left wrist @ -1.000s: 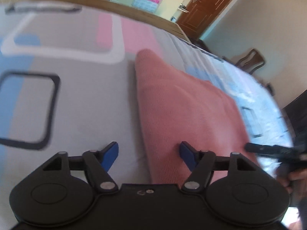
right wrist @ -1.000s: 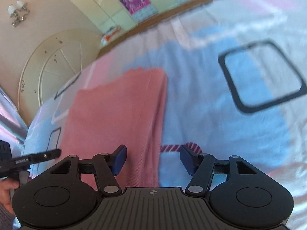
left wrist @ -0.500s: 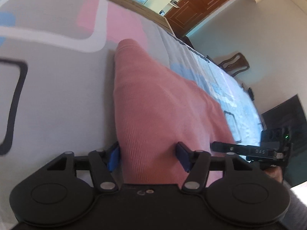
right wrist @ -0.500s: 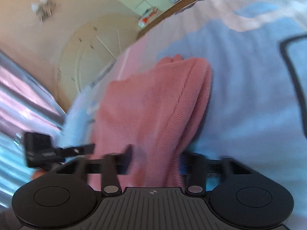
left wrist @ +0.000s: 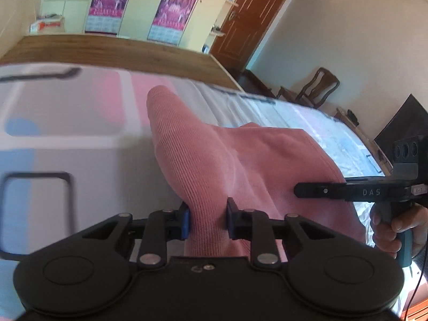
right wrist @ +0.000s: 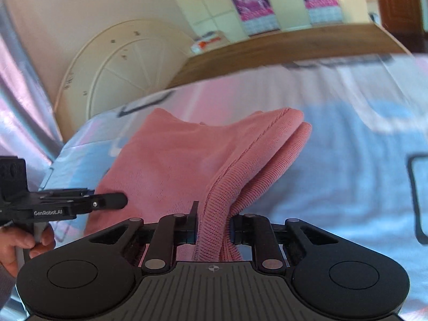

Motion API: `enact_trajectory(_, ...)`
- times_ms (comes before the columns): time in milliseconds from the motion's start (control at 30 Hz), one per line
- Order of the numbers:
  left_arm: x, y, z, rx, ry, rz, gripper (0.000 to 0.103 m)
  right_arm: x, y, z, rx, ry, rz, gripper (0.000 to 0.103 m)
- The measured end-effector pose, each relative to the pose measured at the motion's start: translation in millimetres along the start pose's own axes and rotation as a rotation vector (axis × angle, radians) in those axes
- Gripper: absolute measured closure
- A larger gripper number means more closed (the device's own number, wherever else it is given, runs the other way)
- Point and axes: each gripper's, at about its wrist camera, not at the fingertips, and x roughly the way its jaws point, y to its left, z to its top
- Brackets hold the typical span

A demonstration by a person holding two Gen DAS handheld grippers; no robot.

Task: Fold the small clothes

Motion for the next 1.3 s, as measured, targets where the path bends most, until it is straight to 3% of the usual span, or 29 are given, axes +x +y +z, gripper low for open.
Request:
enact_trajectory(167,-57.1,56.4,-0.8,0.011,-0.007,0.059,0.079,30.2,73.9,0.8,-0.069,-0.028,0.022,0.084)
enact_trajectory(333,-102.7,117.2,-15.5,-0.007,0.014,0.154,0.079,93.7,140.2,-14.5,-0.071,-0.008,0.074,0.084)
enact_trajectory(467,-131.4,158.7,-33.9,-0.055,0.026,0.186,0.077,147.4,179.7,-20.6,-0.078,0.034,0.108,0.084)
enact_trajectory(533,-130.3,182.2,-46.8,-0.093,0.053,0.223,0.066,167.9,183.8,-25.4,-0.073,0.068,0.095,0.084)
enact_trajectory(600,-122.5,194.2,-61.3,-0.078,0.075,0.355,0.028,191.4,174.8,-34.9,-0.039,0.122,0.036,0.084)
enact_trajectory(667,-122.3,198.0,-71.1,-0.099,0.042,0.346,0.029,202.1,160.2,-41.2,0.076,0.108,0.067,0.084)
enact_trajectory(733,-126.5,201.1,-70.0,-0.123,0.033,0.33,0.032,199.0,158.1,-42.7,0.1,0.105,0.066,0.083)
enact_trajectory(800,-137.2,200.5,-68.1,-0.105,0.005,0.314,0.053,198.0,167.0,-41.4,0.056,0.103,0.034,0.076)
enact_trajectory(867,-147.5,195.1,-63.8,-0.068,-0.054,0.318,0.064,187.7,170.7,-39.6,0.04,0.079,-0.031,0.07)
enact_trajectory(967,-153.6,194.2,-44.4,-0.058,-0.122,0.29,0.065,161.0,172.5,-29.9,-0.014,-0.03,-0.125,0.07)
enact_trajectory(1067,-132.0,192.8,-26.2,-0.06,-0.113,0.252,0.073,154.0,187.1,-17.3,-0.108,-0.112,-0.168,0.072)
enact_trajectory(1167,-93.6,196.0,-23.5,-0.059,-0.017,0.251,0.071,186.6,194.3,-9.8,-0.177,-0.023,-0.163,0.083)
enact_trajectory(1233,-84.7,192.2,-21.5,-0.062,0.008,0.281,0.071,217.1,186.3,-15.3,-0.19,0.087,-0.25,0.083)
enact_trajectory(1300,-92.0,180.5,-12.8,-0.021,-0.007,0.294,0.077,215.9,184.9,-9.3,-0.142,0.083,-0.24,0.083)
